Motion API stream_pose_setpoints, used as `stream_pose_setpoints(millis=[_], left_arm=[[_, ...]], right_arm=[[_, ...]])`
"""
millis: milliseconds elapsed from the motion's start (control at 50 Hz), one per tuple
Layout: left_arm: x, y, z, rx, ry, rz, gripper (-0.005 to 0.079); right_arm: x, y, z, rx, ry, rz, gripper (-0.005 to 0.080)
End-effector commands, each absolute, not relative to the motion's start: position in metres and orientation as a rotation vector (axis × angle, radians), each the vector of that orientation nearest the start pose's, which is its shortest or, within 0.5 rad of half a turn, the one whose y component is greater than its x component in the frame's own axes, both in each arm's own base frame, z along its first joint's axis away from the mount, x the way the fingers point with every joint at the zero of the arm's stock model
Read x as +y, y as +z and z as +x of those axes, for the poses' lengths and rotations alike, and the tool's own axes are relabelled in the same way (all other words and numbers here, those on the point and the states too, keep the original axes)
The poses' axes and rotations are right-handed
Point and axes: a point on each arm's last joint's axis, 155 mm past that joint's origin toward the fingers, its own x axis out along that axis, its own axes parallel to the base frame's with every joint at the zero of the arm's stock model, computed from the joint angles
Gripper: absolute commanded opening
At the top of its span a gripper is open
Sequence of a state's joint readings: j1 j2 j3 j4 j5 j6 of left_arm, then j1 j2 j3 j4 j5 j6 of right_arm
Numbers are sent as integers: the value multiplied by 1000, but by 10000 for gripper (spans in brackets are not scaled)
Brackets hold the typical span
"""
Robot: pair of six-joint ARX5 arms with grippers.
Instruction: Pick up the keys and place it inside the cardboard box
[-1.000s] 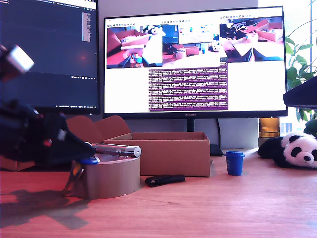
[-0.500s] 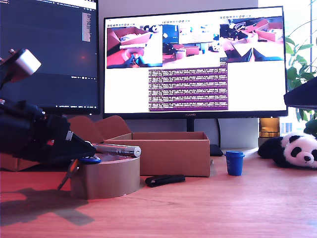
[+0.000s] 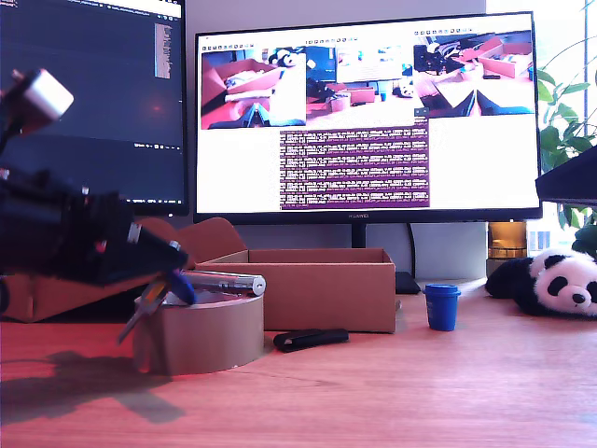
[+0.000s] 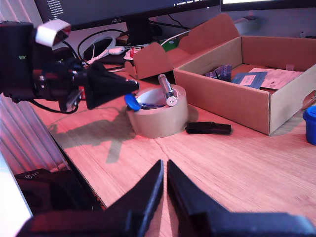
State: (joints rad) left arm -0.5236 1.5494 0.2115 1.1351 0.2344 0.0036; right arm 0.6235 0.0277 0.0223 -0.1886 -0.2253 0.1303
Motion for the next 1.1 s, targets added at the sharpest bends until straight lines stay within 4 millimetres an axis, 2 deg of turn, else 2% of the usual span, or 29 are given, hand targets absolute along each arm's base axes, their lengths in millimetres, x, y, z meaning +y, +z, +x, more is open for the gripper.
stream_pose_setpoints(millis=[0,380,580,1080], left_arm=[[-224,97,299,184,-764,34,-23],[-239,138,306,88,-816,-16,-23],[-249,153,317,73,-835,-18,-23],[-277,202,357,43,-861,51,-23]], right_arm=[[176,120,174,253,833,83,-13],[174,120,176,264,810,114,-13],[163,130,190,219,720,137,-13],[142,129,206,207,577,129,-13]])
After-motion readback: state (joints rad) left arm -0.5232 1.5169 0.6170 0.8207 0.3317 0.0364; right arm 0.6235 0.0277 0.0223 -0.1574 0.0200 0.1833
